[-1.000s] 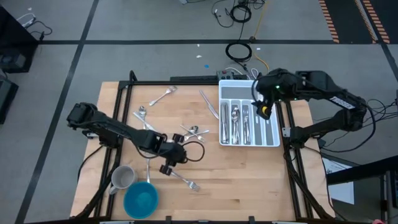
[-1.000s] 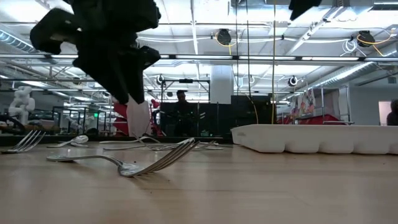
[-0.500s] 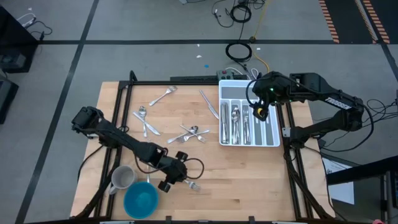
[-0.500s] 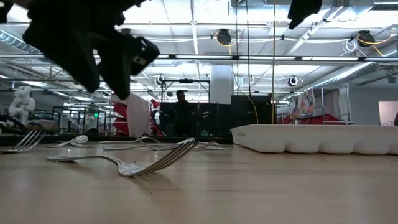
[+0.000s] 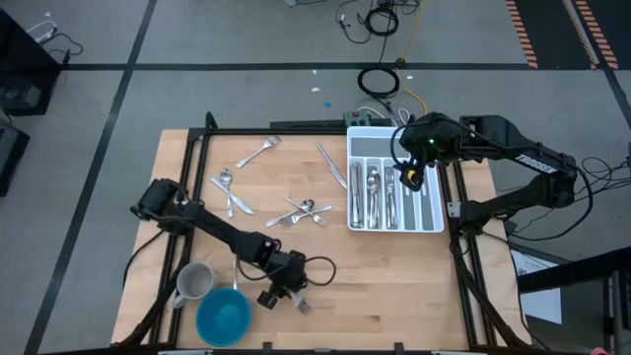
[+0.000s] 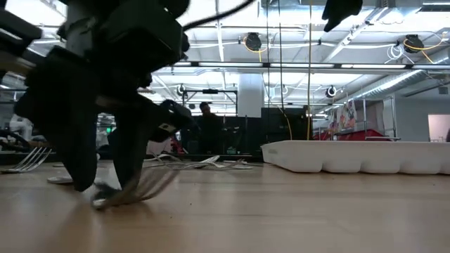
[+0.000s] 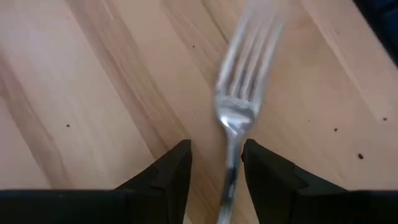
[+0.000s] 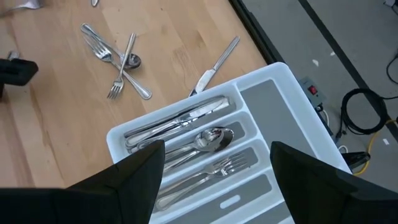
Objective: Sort silverware
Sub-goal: Put the fork into the silverware tray
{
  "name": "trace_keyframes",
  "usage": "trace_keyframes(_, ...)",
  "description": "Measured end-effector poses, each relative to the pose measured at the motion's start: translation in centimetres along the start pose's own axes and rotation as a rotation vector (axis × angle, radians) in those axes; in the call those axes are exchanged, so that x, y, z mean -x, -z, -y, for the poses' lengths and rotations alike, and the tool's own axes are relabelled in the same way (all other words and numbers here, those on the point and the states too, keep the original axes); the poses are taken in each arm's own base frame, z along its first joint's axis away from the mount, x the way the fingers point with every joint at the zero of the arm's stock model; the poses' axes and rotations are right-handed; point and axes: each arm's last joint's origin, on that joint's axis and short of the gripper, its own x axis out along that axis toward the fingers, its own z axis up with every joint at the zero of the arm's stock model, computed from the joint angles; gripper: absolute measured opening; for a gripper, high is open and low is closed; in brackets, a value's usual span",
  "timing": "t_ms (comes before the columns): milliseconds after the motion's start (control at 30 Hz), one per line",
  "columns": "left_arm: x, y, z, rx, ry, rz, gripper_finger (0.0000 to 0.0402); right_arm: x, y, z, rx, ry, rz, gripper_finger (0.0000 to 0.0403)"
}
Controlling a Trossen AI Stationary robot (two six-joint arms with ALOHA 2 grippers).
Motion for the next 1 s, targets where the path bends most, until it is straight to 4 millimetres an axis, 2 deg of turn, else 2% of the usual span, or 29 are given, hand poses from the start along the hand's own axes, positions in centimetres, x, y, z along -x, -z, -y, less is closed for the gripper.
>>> trace_keyframes(133,-0.3,0.5,-1.0,0.05,0.008,-0.033,0.0121,0.0,-0.1,0.0,-0.015,-0.001,0.006,0.0286)
trace_keyframes(300,-0.9,1.3,-1.8,0.008,0.015,-0.085,0.0027,0.0,0.0,-0.1,-0.025,-0.029,0.0,0.0286)
trace_keyframes(333,-1.0,1.4,-1.8,0.001,0.016,-0.093,0.0018,0.0,0.0,-0.1,-0.027,-0.029,0.0,0.0286)
trace_keyframes(533,-0.8,1.4,-1.9,0.011,-0.007,-0.102,0.0015,0.0,0.0,-0.1,-0.028,-0.043,-0.002,0.0286)
trace_keyframes(667,1.1,0.8,-2.3,0.041,-0.055,-0.102,0.0014,0.0,0.0,-0.1,-0.027,-0.045,-0.003,0.0286)
trace_keyframes(867,4.3,0.5,-4.4,0.157,-0.221,-0.12,0.0013,0.0,-0.1,-0.1,-0.032,-0.047,0.003,0.0286)
trace_keyframes(1000,7.0,-0.3,-5.3,0.253,-0.279,-0.048,0.0013,0.0,-0.1,-0.1,-0.036,-0.046,0.003,0.0286)
